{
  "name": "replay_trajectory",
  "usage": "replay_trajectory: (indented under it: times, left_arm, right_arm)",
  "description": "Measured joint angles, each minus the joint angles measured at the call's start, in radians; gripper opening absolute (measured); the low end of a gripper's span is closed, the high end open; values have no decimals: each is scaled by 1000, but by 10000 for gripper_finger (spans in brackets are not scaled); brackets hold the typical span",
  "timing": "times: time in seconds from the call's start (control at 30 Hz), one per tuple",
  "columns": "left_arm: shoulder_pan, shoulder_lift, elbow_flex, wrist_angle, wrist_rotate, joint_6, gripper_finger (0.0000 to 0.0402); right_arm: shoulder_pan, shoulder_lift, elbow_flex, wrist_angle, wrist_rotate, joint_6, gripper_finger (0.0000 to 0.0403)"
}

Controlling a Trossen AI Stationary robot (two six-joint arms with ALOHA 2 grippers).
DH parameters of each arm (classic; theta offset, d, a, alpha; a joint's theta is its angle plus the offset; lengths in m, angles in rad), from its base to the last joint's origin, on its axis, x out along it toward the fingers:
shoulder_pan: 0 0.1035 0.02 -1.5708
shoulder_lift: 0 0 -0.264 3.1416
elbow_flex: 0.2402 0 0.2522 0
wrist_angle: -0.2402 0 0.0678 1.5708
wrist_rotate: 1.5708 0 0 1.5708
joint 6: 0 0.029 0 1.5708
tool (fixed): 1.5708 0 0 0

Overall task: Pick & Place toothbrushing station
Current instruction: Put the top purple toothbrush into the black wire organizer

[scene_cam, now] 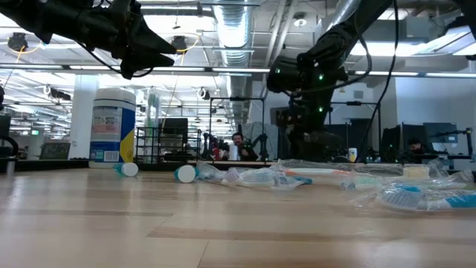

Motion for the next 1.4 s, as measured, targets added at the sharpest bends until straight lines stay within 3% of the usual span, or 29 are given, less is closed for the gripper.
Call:
replay_trajectory:
  times: [0.7,1.4]
  left_arm:
    - [0,0,0,4,1,1,158]
    - [0,0,0,2,1,1,158]
  right_arm:
    - [54,54,88,-3,20,-29,123]
    - [75,54,89,-9,-4,-68,124]
